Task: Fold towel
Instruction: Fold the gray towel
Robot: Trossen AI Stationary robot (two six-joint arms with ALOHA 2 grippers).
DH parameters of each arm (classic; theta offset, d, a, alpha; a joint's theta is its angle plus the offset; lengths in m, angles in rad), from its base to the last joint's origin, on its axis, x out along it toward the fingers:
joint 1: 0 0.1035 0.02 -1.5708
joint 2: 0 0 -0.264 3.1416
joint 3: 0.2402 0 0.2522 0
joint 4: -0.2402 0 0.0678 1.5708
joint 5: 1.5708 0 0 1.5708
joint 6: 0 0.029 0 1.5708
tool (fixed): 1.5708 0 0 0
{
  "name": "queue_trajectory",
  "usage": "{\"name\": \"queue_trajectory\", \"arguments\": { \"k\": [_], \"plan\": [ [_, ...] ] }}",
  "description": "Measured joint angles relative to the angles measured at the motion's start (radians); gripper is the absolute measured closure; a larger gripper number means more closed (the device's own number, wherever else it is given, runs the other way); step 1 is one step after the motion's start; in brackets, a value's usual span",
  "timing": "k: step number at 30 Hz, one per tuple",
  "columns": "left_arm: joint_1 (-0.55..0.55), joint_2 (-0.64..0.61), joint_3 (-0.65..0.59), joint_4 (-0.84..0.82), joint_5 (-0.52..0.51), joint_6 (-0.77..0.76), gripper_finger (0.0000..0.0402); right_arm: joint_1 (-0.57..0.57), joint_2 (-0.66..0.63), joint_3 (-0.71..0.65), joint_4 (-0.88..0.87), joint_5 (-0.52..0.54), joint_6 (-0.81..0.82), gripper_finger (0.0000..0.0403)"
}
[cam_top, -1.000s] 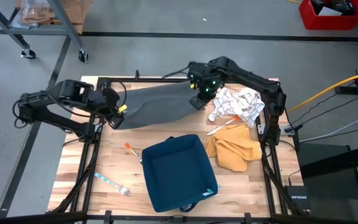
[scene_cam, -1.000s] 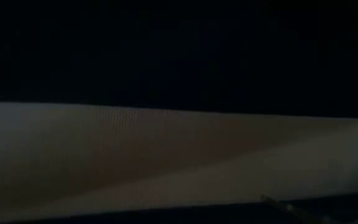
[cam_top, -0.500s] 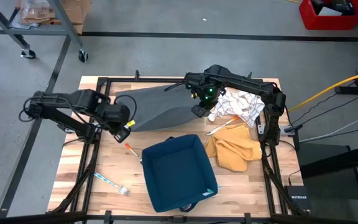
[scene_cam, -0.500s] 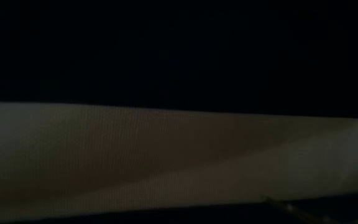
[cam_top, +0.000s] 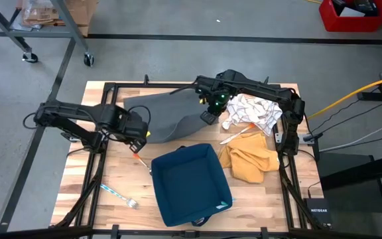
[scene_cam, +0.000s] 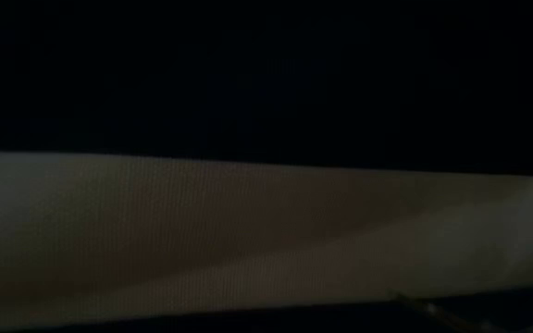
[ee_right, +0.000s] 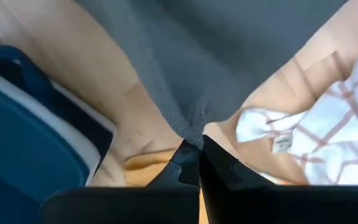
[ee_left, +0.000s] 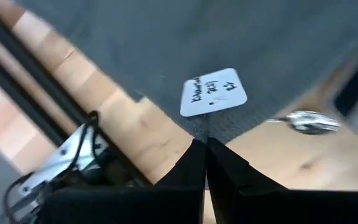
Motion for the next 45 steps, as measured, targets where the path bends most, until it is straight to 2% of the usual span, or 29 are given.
{"name": "queue_trajectory", "arguments": {
  "k": [5,11,15,21,24,35,41,45],
  "plan": [
    [0.015,-0.002,-0.102,-0.001,-0.096,-0.023,0.0401,-0.013,0.0,-0.026,0.069,0.081,-0.039,0.0402],
    [0.054,-0.002,-0.173,0.003,-0.183,-0.031,0.0401,-0.081,0.002,-0.105,0.189,0.081,-0.04,0.0402],
    [0.089,-0.002,-0.205,0.022,-0.281,-0.031,0.0402,-0.132,0.002,-0.141,0.245,0.08,-0.039,0.0402],
    [0.166,-0.002,-0.257,0.03,-0.388,-0.047,0.0401,-0.191,0.002,-0.184,0.351,0.08,-0.038,0.0402],
    [0.208,-0.002,-0.289,0.083,-0.431,-0.044,0.0401,-0.218,0.002,-0.191,0.401,0.08,-0.038,0.0402],
    [0.383,-0.002,-0.39,0.37,-0.475,0.139,0.0401,-0.28,0.019,-0.195,0.44,0.079,-0.038,0.0402],
    [0.48,-0.002,-0.428,0.451,-0.481,0.163,0.0401,-0.282,0.064,-0.195,0.472,0.081,-0.038,0.04],
    [0.522,-0.002,-0.462,0.502,-0.481,0.164,0.0401,-0.282,0.1,-0.195,0.488,0.09,-0.038,0.0381]
  ]
}}
